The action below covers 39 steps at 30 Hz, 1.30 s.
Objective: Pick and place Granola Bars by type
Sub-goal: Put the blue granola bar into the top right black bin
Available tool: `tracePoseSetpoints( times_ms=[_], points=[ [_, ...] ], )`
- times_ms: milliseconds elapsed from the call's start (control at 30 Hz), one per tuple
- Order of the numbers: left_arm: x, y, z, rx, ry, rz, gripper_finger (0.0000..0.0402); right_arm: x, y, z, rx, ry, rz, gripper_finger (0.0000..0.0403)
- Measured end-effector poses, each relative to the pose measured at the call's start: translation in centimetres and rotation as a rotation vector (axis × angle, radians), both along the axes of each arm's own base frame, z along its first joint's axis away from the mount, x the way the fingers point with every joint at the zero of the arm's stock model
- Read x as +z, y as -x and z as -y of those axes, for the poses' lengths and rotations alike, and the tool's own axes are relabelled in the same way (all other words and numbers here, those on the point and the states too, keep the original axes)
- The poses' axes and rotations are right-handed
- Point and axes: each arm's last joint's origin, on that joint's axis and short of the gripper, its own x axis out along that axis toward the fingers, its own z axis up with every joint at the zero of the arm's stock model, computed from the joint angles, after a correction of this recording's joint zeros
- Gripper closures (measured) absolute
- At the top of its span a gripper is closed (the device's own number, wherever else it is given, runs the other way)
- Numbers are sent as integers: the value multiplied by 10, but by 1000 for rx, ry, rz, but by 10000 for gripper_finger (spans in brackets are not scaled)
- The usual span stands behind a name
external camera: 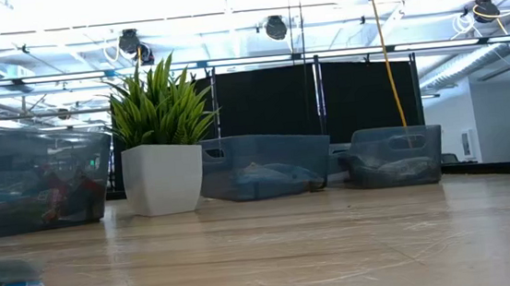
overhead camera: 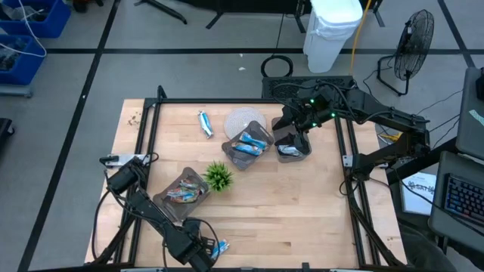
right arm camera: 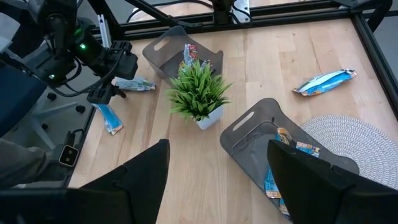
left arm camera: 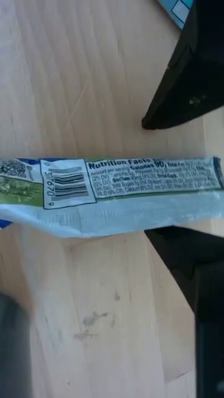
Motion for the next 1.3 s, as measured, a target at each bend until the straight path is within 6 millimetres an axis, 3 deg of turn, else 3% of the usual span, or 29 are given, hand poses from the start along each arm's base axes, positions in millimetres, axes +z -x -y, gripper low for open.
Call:
tracePoseSetpoints(
  times_ms=[500, 733, 933, 1300],
  points=[
    [1, -1, 2, -42, 33, 6, 337, 0, 0, 0, 1, 2, 2, 140],
    [12, -6, 5, -91, 71, 44, 377, 1, 0, 0, 1, 4, 8, 140],
    [52, -7, -11, -135, 78, 120, 377, 1, 0, 0, 0, 4, 8, 140],
    [166, 21, -81, -325, -10, 443, 391, 1, -1, 0, -1, 4, 9, 140]
  ],
)
